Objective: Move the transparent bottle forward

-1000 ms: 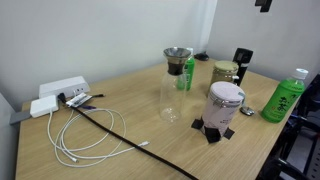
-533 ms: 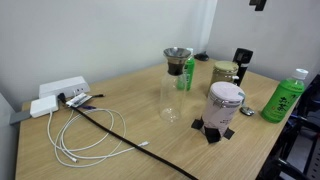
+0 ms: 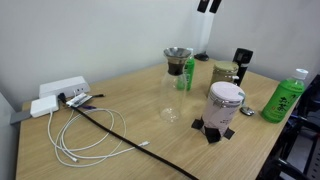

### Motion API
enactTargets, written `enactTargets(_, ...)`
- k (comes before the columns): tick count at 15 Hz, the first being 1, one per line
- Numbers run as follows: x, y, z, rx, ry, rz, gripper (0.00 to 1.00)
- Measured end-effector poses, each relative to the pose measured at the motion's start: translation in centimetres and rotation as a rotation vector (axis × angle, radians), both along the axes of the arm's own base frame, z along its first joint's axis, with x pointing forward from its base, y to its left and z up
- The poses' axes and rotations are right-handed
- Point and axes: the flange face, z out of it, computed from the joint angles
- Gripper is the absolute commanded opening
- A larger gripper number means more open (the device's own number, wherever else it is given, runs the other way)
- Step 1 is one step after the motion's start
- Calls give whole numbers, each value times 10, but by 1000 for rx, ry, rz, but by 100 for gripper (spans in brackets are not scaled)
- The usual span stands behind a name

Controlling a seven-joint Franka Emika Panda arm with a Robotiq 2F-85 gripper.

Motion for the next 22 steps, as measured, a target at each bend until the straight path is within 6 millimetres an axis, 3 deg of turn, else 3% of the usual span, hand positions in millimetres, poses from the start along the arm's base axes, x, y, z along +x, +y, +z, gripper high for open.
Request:
enactTargets(5, 13, 29, -46, -25, -20, 59, 100)
enactTargets(13, 1, 52, -84, 10, 29, 133, 100)
enactTargets(17, -4, 59, -96, 39, 48, 158, 100)
enactTargets(22, -1, 57, -93, 65, 17, 139, 100)
